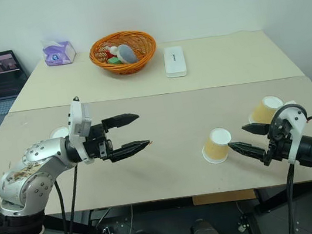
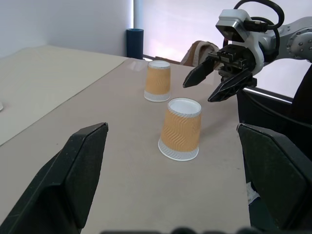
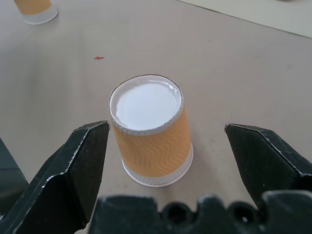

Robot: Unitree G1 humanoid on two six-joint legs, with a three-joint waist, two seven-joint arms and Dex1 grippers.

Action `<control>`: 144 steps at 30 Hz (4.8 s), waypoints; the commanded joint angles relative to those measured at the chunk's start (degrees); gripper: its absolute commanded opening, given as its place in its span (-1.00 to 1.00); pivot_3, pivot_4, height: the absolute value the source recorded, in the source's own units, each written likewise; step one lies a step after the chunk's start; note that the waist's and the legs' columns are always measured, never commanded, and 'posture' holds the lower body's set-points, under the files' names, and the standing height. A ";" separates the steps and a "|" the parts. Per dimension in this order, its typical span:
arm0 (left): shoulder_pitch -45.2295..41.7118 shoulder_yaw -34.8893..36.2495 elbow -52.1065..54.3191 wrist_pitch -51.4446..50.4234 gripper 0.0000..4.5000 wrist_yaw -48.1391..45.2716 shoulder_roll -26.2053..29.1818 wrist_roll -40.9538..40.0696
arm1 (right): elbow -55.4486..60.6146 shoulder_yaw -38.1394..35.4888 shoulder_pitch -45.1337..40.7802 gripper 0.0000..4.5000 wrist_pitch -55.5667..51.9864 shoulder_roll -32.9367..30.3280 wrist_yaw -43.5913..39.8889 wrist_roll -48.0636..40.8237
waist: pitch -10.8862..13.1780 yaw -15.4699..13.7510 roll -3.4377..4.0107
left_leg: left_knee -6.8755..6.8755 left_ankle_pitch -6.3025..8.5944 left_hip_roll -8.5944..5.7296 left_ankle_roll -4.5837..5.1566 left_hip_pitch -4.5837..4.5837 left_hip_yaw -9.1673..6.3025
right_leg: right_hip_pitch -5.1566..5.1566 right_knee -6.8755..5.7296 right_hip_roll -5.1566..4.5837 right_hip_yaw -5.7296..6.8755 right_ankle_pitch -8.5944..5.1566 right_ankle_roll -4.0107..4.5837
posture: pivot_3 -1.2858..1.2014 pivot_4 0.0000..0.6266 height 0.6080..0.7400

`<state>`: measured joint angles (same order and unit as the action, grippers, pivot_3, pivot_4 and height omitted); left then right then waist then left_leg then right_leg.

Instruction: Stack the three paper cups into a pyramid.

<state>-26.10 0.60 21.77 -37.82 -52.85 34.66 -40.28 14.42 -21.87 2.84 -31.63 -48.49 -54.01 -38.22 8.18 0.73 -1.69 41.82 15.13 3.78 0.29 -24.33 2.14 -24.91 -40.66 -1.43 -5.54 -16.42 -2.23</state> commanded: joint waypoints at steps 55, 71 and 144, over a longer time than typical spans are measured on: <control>18.87 10.22 9.12 0.79 1.00 4.51 10.88 -0.57 | -25.13 21.91 -41.93 0.25 8.99 20.51 -8.16 9.64 | 0.46 0.25 0.12 | -0.10 0.00 0.06 0.00 -0.12 0.03 | -0.25 -0.07 0.00 0.02 0.01 0.14 | 0.03 -0.52 0.01; 22.59 14.33 13.91 -1.33 1.00 7.99 11.23 -4.04 | -49.96 29.91 -56.86 0.25 22.70 33.33 -15.11 20.69 | 0.71 0.49 0.22 | -0.09 -0.01 0.07 -0.03 -0.19 0.02 | -0.39 -0.23 -0.01 0.08 0.02 0.20 | 0.03 -0.52 0.01; -0.21 -6.27 -1.26 2.57 1.00 -6.71 2.25 2.39 | -7.19 -15.30 -9.46 0.99 9.39 14.06 21.82 11.24 | 1.16 0.38 0.25 | -0.08 -0.09 -0.01 -0.16 -0.28 -0.04 | -0.42 -0.37 0.02 0.03 -0.05 0.19 | 0.03 -0.52 0.01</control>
<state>-25.18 -5.99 20.01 -36.46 -59.04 37.04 -38.26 7.50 -36.85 -6.21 -24.27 -34.41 -32.51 -26.54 9.33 1.12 -1.44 41.74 15.05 3.77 0.13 -24.61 2.10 -25.33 -41.02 -1.41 -5.52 -16.47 -2.04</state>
